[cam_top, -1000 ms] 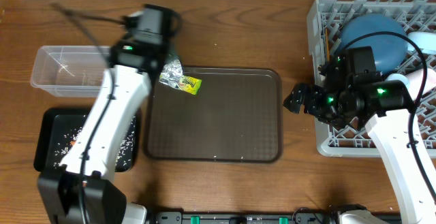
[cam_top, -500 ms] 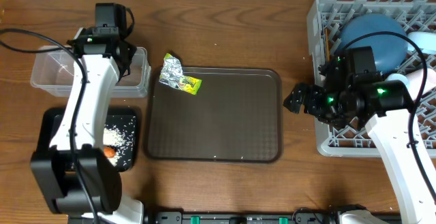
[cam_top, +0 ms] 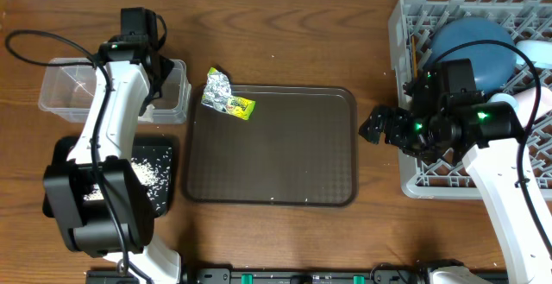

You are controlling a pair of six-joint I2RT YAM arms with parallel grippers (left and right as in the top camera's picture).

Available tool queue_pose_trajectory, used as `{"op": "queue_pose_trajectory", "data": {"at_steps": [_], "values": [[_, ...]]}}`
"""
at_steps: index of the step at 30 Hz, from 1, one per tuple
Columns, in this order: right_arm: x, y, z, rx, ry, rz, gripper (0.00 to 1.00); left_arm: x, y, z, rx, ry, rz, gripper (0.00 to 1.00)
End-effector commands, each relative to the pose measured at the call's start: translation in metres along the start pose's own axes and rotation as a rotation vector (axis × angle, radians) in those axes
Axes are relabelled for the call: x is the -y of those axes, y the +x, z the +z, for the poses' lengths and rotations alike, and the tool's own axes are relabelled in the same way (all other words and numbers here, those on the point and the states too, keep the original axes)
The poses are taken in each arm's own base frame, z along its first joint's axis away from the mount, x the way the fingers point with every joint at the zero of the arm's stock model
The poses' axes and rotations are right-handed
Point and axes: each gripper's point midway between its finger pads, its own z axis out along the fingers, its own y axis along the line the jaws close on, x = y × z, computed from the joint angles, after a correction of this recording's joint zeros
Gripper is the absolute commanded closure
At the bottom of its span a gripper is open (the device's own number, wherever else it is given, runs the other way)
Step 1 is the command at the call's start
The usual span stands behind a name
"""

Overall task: Sort waste into correct bins and load items into the dishwasher rack
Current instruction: 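Carry the white paper to the clear plastic bin and release, then move the left gripper to the foil snack wrapper and grasp it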

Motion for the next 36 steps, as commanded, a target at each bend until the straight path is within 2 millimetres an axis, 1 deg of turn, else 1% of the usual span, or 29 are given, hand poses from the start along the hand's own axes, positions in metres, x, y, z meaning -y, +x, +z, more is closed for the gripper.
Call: {"op": "queue_pose_trajectory", "data": {"at_steps": [1,3,5,7,8,9,11,12,17,20,23,25,28,31,34,36], "values": [[-0.002,0.003,0.003,-0.012,0.001,-0.004,0.01,0.003,-0.011,-0.031,0.030,0.071,0.099,0.13],[-0.002,0.003,0.003,-0.012,0.001,-0.004,0.01,0.010,-0.009,-0.050,0.020,0.145,0.127,0.13],[-0.002,0.003,0.003,-0.012,0.001,-0.004,0.01,0.020,-0.002,-0.075,0.004,0.240,0.162,0.13],[-0.002,0.003,0.003,-0.012,0.001,-0.004,0.01,0.029,0.008,-0.100,-0.011,0.327,0.203,0.13],[-0.002,0.003,0.003,-0.012,0.001,-0.004,0.01,0.035,0.017,-0.113,-0.017,0.368,0.230,0.13],[-0.002,0.003,0.003,-0.012,0.001,-0.004,0.01,0.038,0.024,-0.121,-0.018,0.389,0.248,0.13],[-0.002,0.003,0.003,-0.012,0.001,-0.004,0.01,0.044,0.040,-0.134,-0.028,0.416,0.293,0.13],[-0.002,0.003,0.003,-0.012,0.001,-0.004,0.01,0.047,0.053,-0.138,-0.043,0.423,0.325,0.13],[-0.002,0.003,0.003,-0.012,0.001,-0.004,0.01,0.061,0.107,-0.151,-0.106,0.446,0.456,0.13],[-0.002,0.003,0.003,-0.012,0.001,-0.004,0.01,0.069,0.135,-0.156,-0.130,0.459,0.527,0.13],[-0.002,0.003,0.003,-0.012,0.001,-0.004,0.01,0.074,0.153,-0.154,-0.149,0.456,0.573,0.13],[-0.002,0.003,0.003,-0.012,0.001,-0.004,0.01,0.076,0.162,-0.147,-0.165,0.439,0.587,0.13],[-0.002,0.003,0.003,-0.012,0.001,-0.004,0.01,0.078,0.172,-0.127,-0.200,0.386,0.573,0.13],[-0.002,0.003,0.003,-0.012,0.001,-0.004,0.01,0.078,0.181,-0.113,-0.229,0.350,0.576,0.13],[-0.002,0.003,0.003,-0.012,0.001,-0.004,0.01,0.079,0.195,-0.104,-0.296,0.345,0.588,0.17],[-0.002,0.003,0.003,-0.012,0.001,-0.004,0.01,0.080,0.200,-0.099,-0.313,0.337,0.589,0.18]]}}
